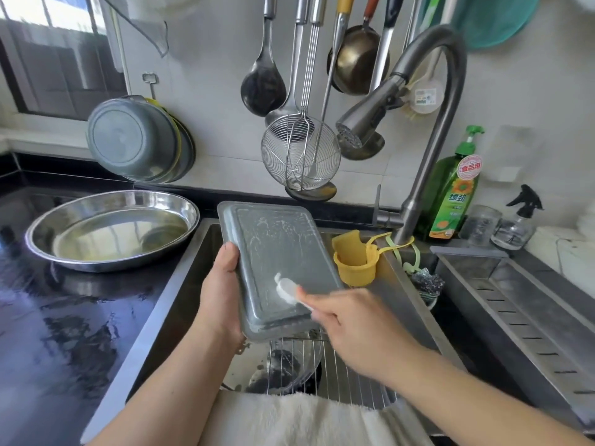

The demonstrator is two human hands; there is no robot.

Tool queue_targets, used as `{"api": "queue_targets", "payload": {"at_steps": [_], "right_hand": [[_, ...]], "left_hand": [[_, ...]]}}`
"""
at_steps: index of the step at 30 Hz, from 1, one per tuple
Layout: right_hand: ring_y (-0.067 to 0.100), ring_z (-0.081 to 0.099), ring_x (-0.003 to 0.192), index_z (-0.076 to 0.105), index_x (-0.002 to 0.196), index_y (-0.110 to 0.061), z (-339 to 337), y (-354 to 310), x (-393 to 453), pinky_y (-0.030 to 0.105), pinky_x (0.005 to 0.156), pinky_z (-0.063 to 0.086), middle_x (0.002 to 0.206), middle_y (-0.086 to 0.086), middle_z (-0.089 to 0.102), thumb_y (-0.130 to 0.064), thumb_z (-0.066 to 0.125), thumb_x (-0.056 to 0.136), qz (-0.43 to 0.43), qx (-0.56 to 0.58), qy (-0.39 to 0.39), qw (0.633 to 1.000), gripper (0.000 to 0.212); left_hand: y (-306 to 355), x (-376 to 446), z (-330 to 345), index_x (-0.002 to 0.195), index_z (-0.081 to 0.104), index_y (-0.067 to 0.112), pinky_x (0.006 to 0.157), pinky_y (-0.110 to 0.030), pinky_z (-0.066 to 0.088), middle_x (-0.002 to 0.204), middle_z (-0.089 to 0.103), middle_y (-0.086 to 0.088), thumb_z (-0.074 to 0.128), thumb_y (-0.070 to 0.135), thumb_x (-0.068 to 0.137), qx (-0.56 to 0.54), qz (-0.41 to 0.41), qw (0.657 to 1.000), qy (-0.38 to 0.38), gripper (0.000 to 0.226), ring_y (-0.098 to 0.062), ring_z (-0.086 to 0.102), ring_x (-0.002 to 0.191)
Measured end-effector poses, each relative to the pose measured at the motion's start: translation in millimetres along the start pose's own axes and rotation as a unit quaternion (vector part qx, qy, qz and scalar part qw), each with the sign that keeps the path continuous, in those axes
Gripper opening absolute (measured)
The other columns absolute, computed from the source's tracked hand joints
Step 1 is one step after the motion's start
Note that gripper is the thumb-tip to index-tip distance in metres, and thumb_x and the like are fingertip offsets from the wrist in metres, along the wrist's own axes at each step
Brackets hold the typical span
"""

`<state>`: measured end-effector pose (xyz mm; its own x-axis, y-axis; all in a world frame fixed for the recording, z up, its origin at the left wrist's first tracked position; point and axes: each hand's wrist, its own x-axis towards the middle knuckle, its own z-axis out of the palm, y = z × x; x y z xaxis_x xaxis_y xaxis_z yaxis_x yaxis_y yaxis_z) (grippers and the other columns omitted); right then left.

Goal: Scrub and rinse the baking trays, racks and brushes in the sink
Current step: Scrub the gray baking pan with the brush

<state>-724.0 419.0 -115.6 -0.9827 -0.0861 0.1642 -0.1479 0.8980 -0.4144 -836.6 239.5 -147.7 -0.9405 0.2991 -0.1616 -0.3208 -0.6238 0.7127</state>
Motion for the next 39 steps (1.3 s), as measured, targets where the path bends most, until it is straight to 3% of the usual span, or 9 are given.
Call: {"api": "queue_targets", "payload": {"at_steps": [3, 7, 10, 19, 24, 28, 31, 35, 39], "right_hand": [[0.008, 0.048, 0.070, 0.046, 0.142, -0.056, 21, -31, -11, 0.030, 0.061, 0.046, 0.075, -0.016, 0.049, -0.028, 0.054, 0.104, -0.030, 0.022, 0.021, 0.999, 0.047], [0.005, 0.041, 0.065, 0.043, 0.143, -0.056, 19, -13, -16, 0.022, 0.053, 0.031, 0.070, -0.017, 0.042, -0.026, 0.051, 0.104, 0.063, -0.027, 0.075, 0.995, 0.049], [0.005, 0.040, 0.065, 0.040, 0.145, -0.056, 23, -31, -29, 0.022, 0.053, 0.030, 0.072, -0.015, 0.045, -0.028, 0.051, 0.105, 0.030, 0.011, 0.042, 0.999, 0.050], [0.007, 0.051, 0.074, 0.033, 0.147, -0.058, 13, -44, -26, 0.022, 0.058, 0.040, 0.076, -0.018, 0.047, -0.029, 0.047, 0.107, 0.008, -0.019, 0.032, 0.999, 0.051], [0.010, 0.048, 0.071, 0.025, 0.148, -0.059, 13, -50, -29, 0.022, 0.051, 0.032, 0.075, -0.015, 0.043, -0.028, 0.045, 0.108, 0.013, -0.035, 0.032, 0.999, 0.055], [0.007, 0.047, 0.070, 0.031, 0.150, -0.054, 8, -44, -25, 0.022, 0.056, 0.035, 0.073, -0.017, 0.042, -0.026, 0.046, 0.107, 0.055, -0.050, 0.050, 0.996, 0.053], [0.008, 0.053, 0.076, 0.033, 0.149, -0.055, 9, -55, -25, 0.027, 0.060, 0.045, 0.082, -0.014, 0.051, -0.028, 0.047, 0.107, 0.004, -0.025, 0.006, 1.000, 0.052], [0.008, 0.052, 0.071, 0.037, 0.149, -0.052, 4, -42, -13, 0.030, 0.061, 0.047, 0.079, -0.013, 0.053, -0.031, 0.048, 0.106, 0.009, -0.036, 0.027, 0.999, 0.049], [0.015, 0.055, 0.080, 0.036, 0.148, -0.054, -2, -57, -9, 0.035, 0.067, 0.048, 0.088, -0.009, 0.056, -0.031, 0.044, 0.107, -0.018, -0.069, -0.018, 0.997, 0.048]], "left_hand": [[-2, 6, -8, 0.140, 0.061, 0.020, 0.108, -0.067, 0.044, 0.139, 0.063, -0.023, 0.058, 0.068, 0.090, -0.021, 0.033, 0.999, 0.020, 0.069, -0.045, 0.062, 0.126], [-2, -1, 3, 0.135, 0.063, 0.026, 0.102, -0.061, 0.052, 0.127, 0.072, -0.013, 0.043, 0.051, 0.107, -0.002, 0.091, 0.995, 0.046, 0.043, -0.036, 0.070, 0.117], [-5, -5, 9, 0.132, 0.063, 0.027, 0.098, -0.059, 0.056, 0.120, 0.075, -0.011, 0.038, 0.045, 0.111, 0.024, 0.101, 0.993, 0.060, 0.037, -0.033, 0.073, 0.110], [-3, -6, 9, 0.135, 0.063, 0.019, 0.100, -0.065, 0.052, 0.126, 0.071, -0.021, 0.039, 0.047, 0.109, -0.030, 0.020, 0.998, 0.059, 0.045, -0.042, 0.070, 0.113], [-1, -5, 9, 0.131, 0.065, 0.019, 0.097, -0.063, 0.054, 0.126, 0.071, -0.021, 0.042, 0.047, 0.107, -0.031, 0.021, 0.998, 0.057, 0.044, -0.041, 0.070, 0.113], [-2, -7, 11, 0.132, 0.065, 0.018, 0.088, -0.056, 0.060, 0.122, 0.073, -0.019, 0.042, 0.047, 0.107, -0.017, 0.023, 0.998, 0.058, 0.044, -0.039, 0.073, 0.108], [-1, -12, 16, 0.128, 0.067, 0.014, 0.087, -0.062, 0.059, 0.120, 0.073, -0.024, 0.045, 0.046, 0.106, -0.019, 0.011, 0.998, 0.059, 0.045, -0.043, 0.071, 0.109], [0, -19, 22, 0.122, 0.067, 0.011, 0.075, -0.048, 0.063, 0.114, 0.075, -0.024, 0.038, 0.049, 0.107, -0.014, -0.027, 0.999, 0.026, 0.050, -0.038, 0.076, 0.095], [5, -22, 24, 0.130, 0.065, 0.007, 0.082, -0.049, 0.056, 0.115, 0.074, -0.025, 0.039, 0.058, 0.106, -0.025, -0.081, 0.996, -0.028, 0.062, -0.039, 0.076, 0.095]]}}
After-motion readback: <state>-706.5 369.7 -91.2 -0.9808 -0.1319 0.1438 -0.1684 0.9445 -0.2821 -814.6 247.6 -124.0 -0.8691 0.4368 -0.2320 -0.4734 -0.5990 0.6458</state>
